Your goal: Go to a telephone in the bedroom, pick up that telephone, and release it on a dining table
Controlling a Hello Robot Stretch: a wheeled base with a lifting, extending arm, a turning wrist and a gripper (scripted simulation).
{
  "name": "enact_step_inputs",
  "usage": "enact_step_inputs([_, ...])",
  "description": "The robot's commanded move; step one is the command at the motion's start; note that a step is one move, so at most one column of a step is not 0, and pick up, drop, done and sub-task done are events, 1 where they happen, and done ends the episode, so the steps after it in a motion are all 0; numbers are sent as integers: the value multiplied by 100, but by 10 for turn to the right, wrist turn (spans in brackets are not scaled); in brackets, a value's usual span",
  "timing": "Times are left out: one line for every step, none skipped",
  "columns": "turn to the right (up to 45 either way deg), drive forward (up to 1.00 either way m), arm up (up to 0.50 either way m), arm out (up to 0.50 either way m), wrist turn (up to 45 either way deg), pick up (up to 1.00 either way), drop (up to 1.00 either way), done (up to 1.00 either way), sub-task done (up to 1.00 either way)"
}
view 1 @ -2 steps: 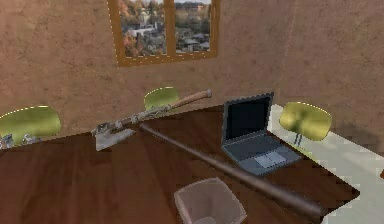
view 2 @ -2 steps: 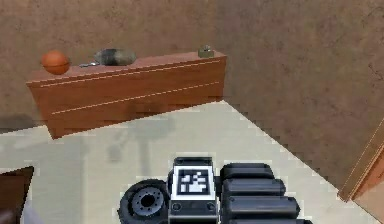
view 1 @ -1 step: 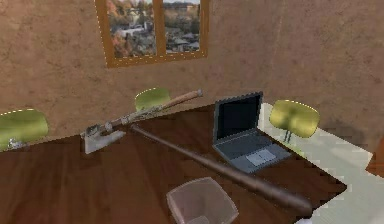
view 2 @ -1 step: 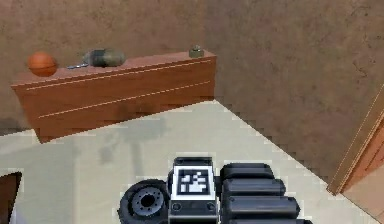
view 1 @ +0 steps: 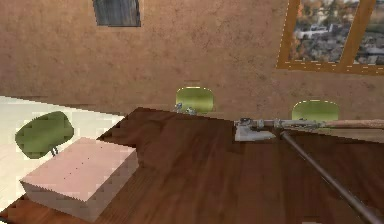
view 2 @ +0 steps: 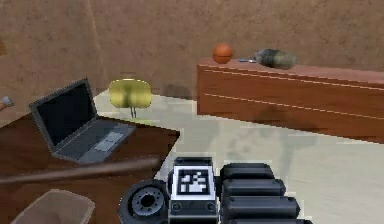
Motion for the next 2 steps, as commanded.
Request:
enact_step_inputs([-30, 0, 0, 0, 0, 0, 0, 0, 0])
enact_step_inputs([450, 0, 0, 0, 0, 0, 0, 0, 0])
